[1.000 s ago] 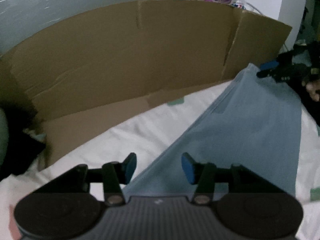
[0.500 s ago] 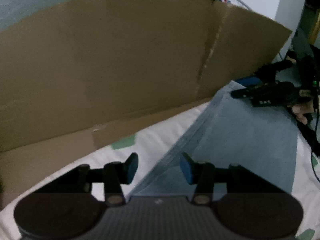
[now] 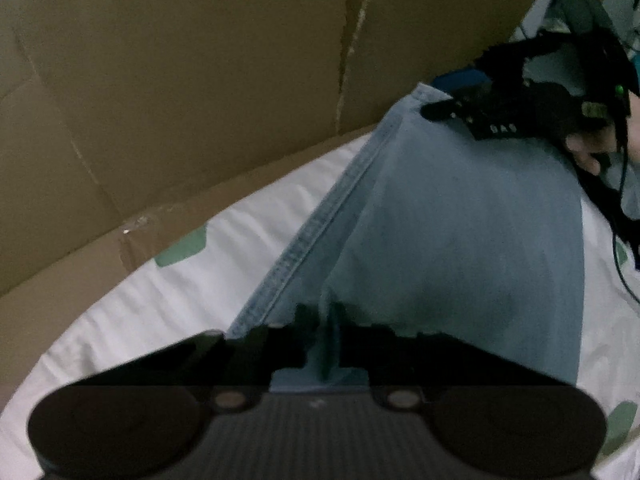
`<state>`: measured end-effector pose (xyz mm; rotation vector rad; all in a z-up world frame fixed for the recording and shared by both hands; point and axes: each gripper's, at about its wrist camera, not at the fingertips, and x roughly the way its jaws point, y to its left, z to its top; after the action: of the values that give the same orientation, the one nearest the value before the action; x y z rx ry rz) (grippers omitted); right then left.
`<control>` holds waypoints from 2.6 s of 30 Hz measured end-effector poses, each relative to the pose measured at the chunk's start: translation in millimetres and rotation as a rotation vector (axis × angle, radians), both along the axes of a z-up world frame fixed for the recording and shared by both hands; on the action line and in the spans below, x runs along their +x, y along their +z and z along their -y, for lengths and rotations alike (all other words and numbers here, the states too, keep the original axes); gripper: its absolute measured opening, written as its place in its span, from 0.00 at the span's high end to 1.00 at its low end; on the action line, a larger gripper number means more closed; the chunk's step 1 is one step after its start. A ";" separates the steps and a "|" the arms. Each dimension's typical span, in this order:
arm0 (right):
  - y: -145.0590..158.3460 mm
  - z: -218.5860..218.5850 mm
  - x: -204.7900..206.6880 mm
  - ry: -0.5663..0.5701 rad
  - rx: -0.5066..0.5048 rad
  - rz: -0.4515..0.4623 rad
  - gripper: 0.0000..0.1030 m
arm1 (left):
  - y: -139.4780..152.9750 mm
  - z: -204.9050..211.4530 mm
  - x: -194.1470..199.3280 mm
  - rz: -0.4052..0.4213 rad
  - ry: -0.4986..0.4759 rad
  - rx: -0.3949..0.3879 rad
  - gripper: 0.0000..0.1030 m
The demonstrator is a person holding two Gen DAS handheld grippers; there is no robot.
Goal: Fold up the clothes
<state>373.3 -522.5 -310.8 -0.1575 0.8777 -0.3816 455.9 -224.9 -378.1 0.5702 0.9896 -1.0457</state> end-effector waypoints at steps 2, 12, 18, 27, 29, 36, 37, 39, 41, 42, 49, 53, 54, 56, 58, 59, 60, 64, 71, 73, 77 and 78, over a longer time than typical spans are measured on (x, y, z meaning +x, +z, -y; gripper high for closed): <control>-1.0 -0.7 1.6 -0.006 -0.004 -0.006 0.55 | 1.9 1.1 -2.5 0.022 -0.009 0.002 0.96; 0.8 4.3 2.2 0.001 0.070 -0.024 0.84 | 21.0 0.4 1.8 0.123 0.039 -0.031 0.97; 11.0 4.3 -5.2 -0.013 0.053 0.059 0.85 | 22.6 0.1 4.0 0.154 0.058 -0.051 0.97; 22.8 -11.0 -11.5 -0.021 -0.018 0.127 0.85 | 10.4 2.1 9.8 0.123 0.085 -0.055 0.97; 24.4 -15.2 -12.8 -0.006 -0.046 0.130 0.85 | 7.6 3.6 11.2 0.118 0.091 -0.055 0.97; 13.7 -6.9 4.6 -0.036 -0.032 0.095 0.85 | 2.9 7.2 13.3 0.096 0.161 -0.071 0.88; 10.5 -7.8 6.5 -0.047 -0.028 0.093 0.85 | 4.9 7.1 12.4 0.093 0.166 -0.074 0.85; 7.6 -7.4 5.4 -0.067 0.002 0.107 0.85 | 9.8 4.5 9.0 0.095 0.168 -0.085 0.85; 11.7 -10.8 -0.7 -0.060 0.001 0.119 0.85 | 14.4 1.0 5.2 0.100 0.171 -0.095 0.83; 15.1 -14.4 -3.2 -0.045 -0.005 0.122 0.85 | 15.4 -1.3 3.9 0.099 0.176 -0.100 0.78; 26.8 -30.1 -20.3 -0.004 -0.020 0.123 0.86 | 19.9 -15.4 -2.2 0.097 0.213 -0.125 0.70; 26.1 -34.2 -29.6 0.003 -0.052 0.113 0.86 | 19.0 -23.5 -5.2 0.102 0.227 -0.125 0.68; 25.9 -33.9 -28.7 0.007 -0.060 0.116 0.86 | 18.4 -25.2 -5.8 0.104 0.229 -0.124 0.68; 26.4 -31.6 -26.2 -0.001 -0.060 0.130 0.86 | 17.6 -28.0 -6.3 0.107 0.235 -0.123 0.68; 24.9 -26.6 -20.7 -0.027 -0.049 0.136 0.86 | 15.4 -29.5 -5.2 0.107 0.242 -0.123 0.68; 23.7 -23.4 -17.1 -0.043 -0.041 0.133 0.86 | 14.5 -29.8 -4.5 0.106 0.244 -0.124 0.68; 21.7 -20.2 -13.2 -0.056 -0.035 0.125 0.85 | 13.9 -29.7 -4.0 0.106 0.245 -0.124 0.68; 7.5 -16.7 -1.8 -0.076 -0.038 0.103 0.80 | 14.0 -28.4 -4.2 0.110 0.246 -0.128 0.68; 4.2 -35.2 -15.1 0.023 -0.140 0.129 0.60 | 18.4 -32.1 -8.9 0.116 0.250 -0.152 0.66; 5.4 -38.5 -13.4 0.045 -0.163 0.127 0.60 | 17.4 -32.6 -10.1 0.119 0.256 -0.155 0.66; 7.2 -38.0 -7.0 0.037 -0.178 0.136 0.61 | 15.7 -34.1 -14.3 0.120 0.270 -0.161 0.66; 5.8 -37.4 -3.8 0.048 -0.171 0.124 0.62 | 15.8 -34.6 -15.1 0.121 0.271 -0.163 0.66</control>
<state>369.5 -485.1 -305.0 -0.3089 0.7176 -0.4168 440.7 -190.3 -362.3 0.3501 0.8396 -0.8307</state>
